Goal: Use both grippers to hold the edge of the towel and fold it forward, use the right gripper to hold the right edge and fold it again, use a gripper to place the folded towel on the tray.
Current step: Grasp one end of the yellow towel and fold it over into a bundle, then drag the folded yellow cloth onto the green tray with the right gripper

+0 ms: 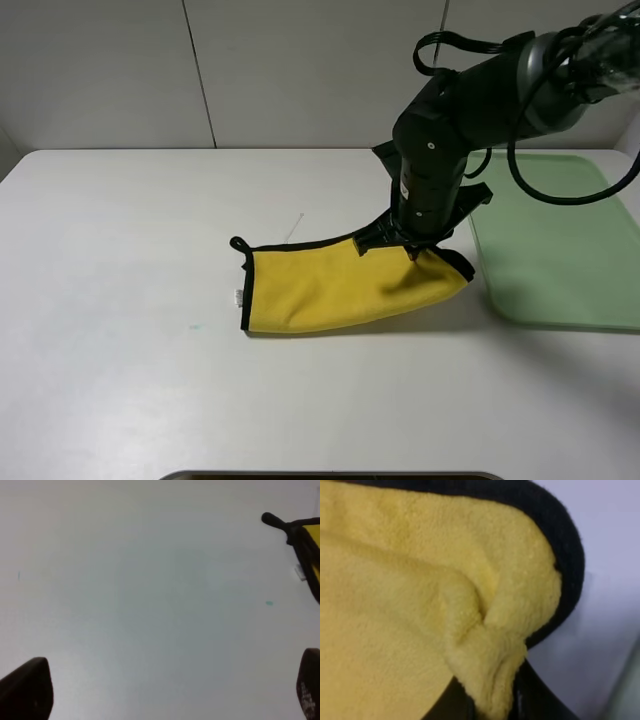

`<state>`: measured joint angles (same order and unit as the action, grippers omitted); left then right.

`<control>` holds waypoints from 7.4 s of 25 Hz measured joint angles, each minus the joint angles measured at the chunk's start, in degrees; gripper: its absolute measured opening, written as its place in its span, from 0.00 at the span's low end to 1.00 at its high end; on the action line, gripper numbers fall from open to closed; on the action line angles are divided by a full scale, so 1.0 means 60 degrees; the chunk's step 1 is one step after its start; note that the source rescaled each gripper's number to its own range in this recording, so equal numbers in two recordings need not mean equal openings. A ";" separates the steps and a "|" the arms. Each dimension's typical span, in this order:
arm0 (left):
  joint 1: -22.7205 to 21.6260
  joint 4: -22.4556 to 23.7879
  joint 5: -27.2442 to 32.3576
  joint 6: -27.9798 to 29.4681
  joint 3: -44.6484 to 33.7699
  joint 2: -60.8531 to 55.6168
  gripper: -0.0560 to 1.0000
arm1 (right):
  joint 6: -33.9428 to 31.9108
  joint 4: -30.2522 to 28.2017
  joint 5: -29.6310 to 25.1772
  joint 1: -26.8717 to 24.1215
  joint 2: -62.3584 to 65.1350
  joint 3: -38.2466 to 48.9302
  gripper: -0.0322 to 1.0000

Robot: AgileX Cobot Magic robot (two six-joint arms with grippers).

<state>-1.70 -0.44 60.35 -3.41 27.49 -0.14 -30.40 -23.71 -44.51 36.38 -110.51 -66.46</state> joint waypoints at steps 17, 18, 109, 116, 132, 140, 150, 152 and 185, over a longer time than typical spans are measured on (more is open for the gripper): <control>0.0000 0.0000 0.0000 0.0000 0.0000 0.0000 1.00 | 0.1932 -0.1141 -0.2274 0.0000 0.0406 -0.2101 0.16; 0.0000 0.0000 0.0000 0.0000 0.0000 0.0000 1.00 | 0.2021 -0.1166 -0.2265 0.0000 0.0406 -0.2144 0.16; 0.0000 0.0000 0.0000 0.0000 0.0000 0.0000 1.00 | 0.4820 0.3825 -0.4163 -0.0270 -0.2111 -0.6638 1.00; 0.0000 0.0000 0.0000 0.0000 0.0000 0.0000 1.00 | 0.6062 0.4418 -0.3076 -0.0558 -0.2111 -0.5134 1.00; 0.0000 0.0000 0.0000 0.0000 0.0000 0.0000 1.00 | 0.6616 0.4495 -0.1481 -0.1317 -0.2507 -0.4086 1.00; 0.0000 0.0000 0.0000 0.0000 0.0000 0.0000 1.00 | 0.6684 0.4517 -0.1438 -0.1329 -0.3116 -0.4086 1.00; 0.0000 0.0000 0.0000 0.0000 0.0000 0.0000 1.00 | 0.6827 0.4609 -0.1243 -0.1329 -0.3426 -0.4086 1.00; 0.0000 0.0000 0.0000 0.0000 0.0000 0.0000 1.00 | 0.6827 0.4609 -0.1243 -0.1329 -0.3426 -0.4086 1.00; 0.0000 0.0000 0.0000 0.0000 0.0000 0.0000 1.00 | 0.6845 0.3952 -0.1316 -0.1329 -0.2828 -0.4166 0.13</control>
<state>-1.70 -0.44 60.35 -3.41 27.49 -0.14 10.66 0.00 -52.40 28.41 -127.48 -91.46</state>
